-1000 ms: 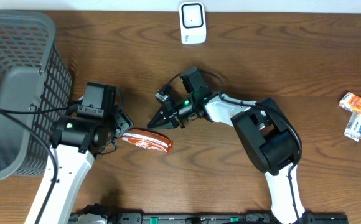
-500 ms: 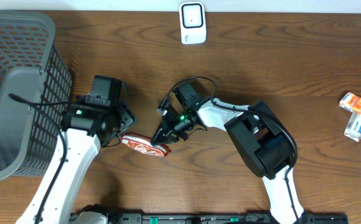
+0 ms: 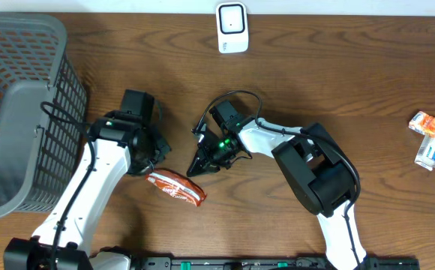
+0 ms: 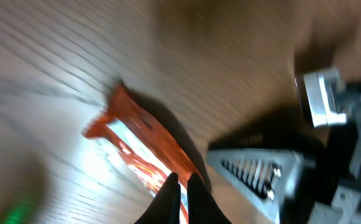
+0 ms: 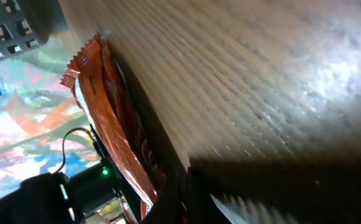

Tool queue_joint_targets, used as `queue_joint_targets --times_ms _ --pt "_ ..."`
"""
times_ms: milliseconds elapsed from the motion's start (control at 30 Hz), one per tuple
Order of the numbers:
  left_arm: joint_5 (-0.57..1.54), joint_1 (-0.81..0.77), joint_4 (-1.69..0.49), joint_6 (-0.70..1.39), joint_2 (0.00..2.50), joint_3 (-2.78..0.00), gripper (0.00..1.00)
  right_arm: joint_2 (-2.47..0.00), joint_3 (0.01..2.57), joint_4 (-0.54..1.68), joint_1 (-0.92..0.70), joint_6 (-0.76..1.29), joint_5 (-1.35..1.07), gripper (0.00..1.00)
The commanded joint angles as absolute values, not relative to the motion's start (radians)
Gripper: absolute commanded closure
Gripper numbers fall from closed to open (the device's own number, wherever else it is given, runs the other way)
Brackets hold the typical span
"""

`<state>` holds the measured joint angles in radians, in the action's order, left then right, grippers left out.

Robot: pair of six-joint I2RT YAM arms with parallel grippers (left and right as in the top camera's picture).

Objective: Scan the item barcode

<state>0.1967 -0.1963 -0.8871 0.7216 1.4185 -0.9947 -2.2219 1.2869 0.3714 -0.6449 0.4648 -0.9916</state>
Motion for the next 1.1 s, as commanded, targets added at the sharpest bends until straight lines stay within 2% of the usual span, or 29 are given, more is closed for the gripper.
queue_joint_targets --times_ms 0,133,367,500,600,700,833,967,1067 --pt "0.284 -0.192 -0.886 0.63 1.419 -0.986 0.92 -2.209 1.347 0.37 -0.612 0.39 -1.016 0.99" --pt "0.28 -0.192 -0.873 0.563 1.385 -0.989 0.92 -2.172 1.419 0.456 -0.579 0.339 -1.005 0.99" --pt "0.276 -0.142 -0.873 0.503 1.202 -1.076 0.91 -2.013 1.439 0.766 -0.589 0.184 -0.706 0.99" --pt "0.24 -0.121 -0.873 0.466 1.047 -1.14 0.74 -1.993 1.437 0.899 -0.63 0.174 -0.7 0.99" --pt "0.163 -0.121 -0.873 0.464 0.922 -1.151 0.53 -1.996 1.404 0.907 -0.68 0.175 -0.696 0.99" --pt "0.107 -0.121 -0.885 0.464 0.819 -1.151 0.38 -1.998 1.375 0.882 -0.743 0.21 -0.63 0.99" --pt "0.058 -0.121 -0.905 0.464 0.717 -1.151 0.31 -1.998 1.344 0.831 -0.825 0.276 -0.546 0.99" --pt "0.011 -0.121 -0.944 0.464 0.655 -1.151 0.31 -1.998 1.344 0.797 -0.896 0.314 -0.504 0.99" --pt "-0.002 -0.121 -0.98 0.464 0.64 -1.151 0.31 -2.007 1.343 0.788 -0.933 0.398 -0.349 0.99"
